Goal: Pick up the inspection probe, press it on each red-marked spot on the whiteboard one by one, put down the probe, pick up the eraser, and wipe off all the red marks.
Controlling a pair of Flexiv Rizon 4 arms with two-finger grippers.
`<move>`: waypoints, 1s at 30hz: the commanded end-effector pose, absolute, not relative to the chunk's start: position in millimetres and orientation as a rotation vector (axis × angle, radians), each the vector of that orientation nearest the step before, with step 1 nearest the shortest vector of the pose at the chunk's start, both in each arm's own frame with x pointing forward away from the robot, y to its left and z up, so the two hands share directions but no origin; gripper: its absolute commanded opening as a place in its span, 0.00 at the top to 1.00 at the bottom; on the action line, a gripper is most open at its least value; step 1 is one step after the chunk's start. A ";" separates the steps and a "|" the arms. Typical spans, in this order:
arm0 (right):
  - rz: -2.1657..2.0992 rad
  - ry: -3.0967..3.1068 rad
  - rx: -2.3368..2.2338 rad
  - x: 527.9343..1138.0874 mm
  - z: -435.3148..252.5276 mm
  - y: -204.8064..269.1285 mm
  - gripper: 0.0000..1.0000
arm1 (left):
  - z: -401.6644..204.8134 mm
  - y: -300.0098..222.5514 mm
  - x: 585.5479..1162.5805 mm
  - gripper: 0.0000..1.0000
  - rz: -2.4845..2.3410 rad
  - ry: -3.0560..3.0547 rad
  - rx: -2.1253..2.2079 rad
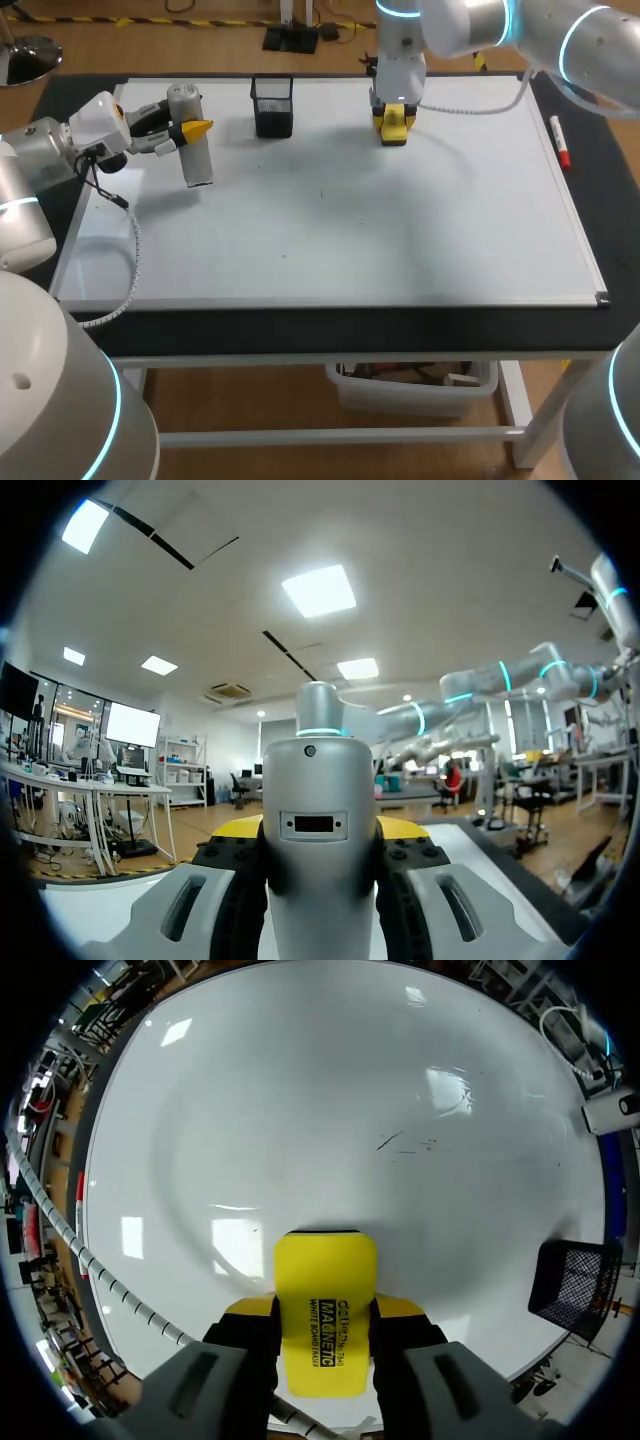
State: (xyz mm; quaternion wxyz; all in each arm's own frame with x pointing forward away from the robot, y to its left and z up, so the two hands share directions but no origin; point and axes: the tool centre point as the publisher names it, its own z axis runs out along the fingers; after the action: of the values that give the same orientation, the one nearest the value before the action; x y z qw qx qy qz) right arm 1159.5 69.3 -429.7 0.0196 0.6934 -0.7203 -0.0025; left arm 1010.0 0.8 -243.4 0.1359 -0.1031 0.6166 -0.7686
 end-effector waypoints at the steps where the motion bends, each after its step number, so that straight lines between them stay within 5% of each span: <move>1: 0.004 -2.241 2.133 1161.6 -427.7 67.4 0.00 | -243.7 0.4 1009.8 1.00 -2.227 1.781 -0.296; 30: -0.466 -3.163 1.150 1174.1 -333.7 -22.4 0.00 | -243.7 0.4 1009.8 1.00 -2.227 1.781 -0.296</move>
State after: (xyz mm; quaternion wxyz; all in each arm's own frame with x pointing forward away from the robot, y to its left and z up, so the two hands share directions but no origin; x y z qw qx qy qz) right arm 1185.6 -10.8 -347.7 -0.0930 0.3848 -0.9109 -0.1165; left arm 1010.0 0.8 -243.4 0.1359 -0.1031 0.6166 -0.7686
